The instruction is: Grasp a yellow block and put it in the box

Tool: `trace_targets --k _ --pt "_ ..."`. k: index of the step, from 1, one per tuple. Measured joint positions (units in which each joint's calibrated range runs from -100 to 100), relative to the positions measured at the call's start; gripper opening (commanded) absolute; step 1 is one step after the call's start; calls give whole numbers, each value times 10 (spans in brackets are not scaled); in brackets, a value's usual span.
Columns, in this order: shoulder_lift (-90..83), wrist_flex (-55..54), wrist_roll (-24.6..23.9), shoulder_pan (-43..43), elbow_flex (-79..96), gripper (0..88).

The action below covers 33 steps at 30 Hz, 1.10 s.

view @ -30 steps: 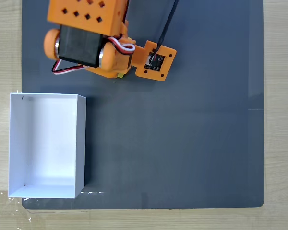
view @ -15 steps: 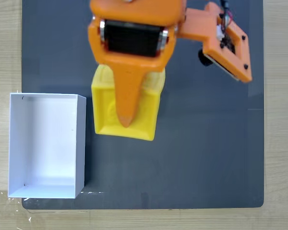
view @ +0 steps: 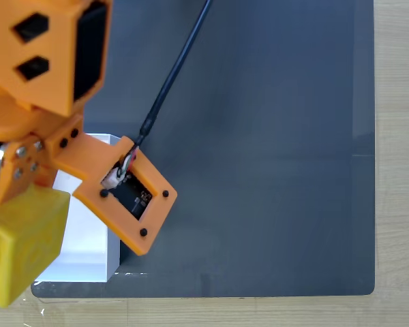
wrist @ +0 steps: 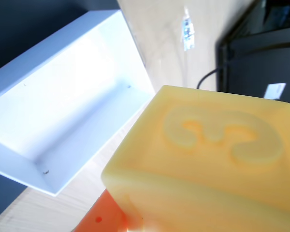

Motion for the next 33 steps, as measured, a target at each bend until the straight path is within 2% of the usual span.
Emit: trace_targets --k 9,19,23,27,30,33 --pt "153 -22 26 12 -44 233" --pt "210 -22 32 9 -55 240" --pt "222 -21 52 9 -55 242" --pt "223 25 74 9 -55 324" --pt "223 48 78 9 -55 414" --pt "223 61 81 9 -55 460"
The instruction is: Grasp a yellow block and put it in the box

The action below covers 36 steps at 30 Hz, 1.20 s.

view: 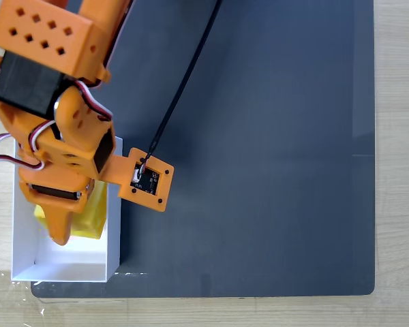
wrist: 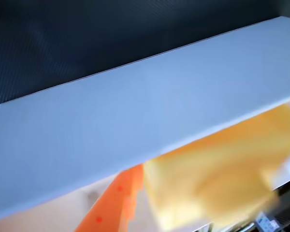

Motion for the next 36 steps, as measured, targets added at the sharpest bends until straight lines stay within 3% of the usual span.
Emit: trace_targets --k 9,17,21,28,36 --pt "-9 0 0 6 -7 467" --pt "-137 24 -6 4 -7 462" --pt "-232 92 -43 4 -7 356" --pt "-372 187 -83 -40 -7 2" --pt "-537 223 -83 -123 115 23"
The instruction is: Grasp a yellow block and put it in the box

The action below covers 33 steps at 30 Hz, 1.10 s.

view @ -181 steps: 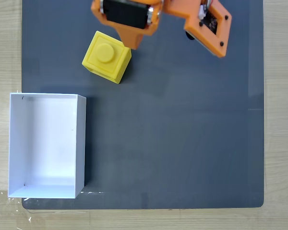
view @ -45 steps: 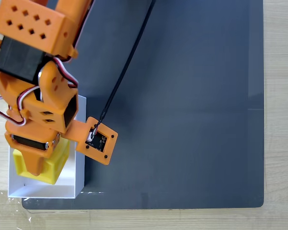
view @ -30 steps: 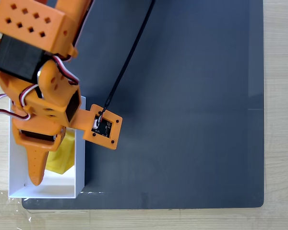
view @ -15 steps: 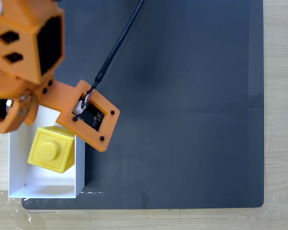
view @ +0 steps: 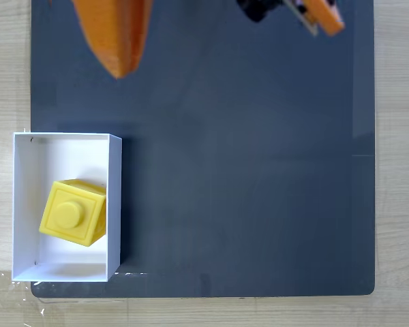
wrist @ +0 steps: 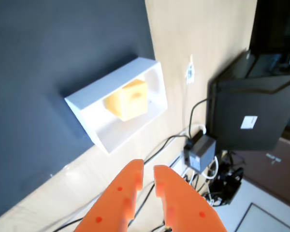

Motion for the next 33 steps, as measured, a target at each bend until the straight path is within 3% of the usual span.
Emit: trace_targets --k 7,14,20,24,33 --pt "-220 -47 1 -94 297 24" --pt "-458 -129 1 -100 659 24" --pt "-658 -138 1 -105 939 24" --pt "-759 -138 1 -104 1033 24" --pt "-770 -137 1 -104 1061 25"
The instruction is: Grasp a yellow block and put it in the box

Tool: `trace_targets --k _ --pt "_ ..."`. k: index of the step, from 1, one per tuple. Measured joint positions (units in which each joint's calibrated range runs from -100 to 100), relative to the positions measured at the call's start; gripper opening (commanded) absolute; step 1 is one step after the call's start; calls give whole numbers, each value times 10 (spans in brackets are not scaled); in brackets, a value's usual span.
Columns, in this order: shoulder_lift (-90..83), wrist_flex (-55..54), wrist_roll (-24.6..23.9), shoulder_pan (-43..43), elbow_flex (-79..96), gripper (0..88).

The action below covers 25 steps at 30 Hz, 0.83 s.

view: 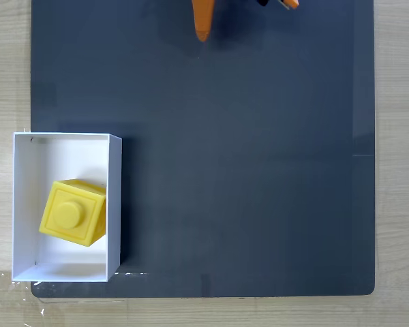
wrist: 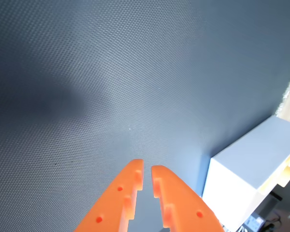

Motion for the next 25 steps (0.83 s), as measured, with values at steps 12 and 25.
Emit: trace_targets --k 12,25 --pt "6 0 0 0 1 25" --pt "6 0 0 0 1 25"
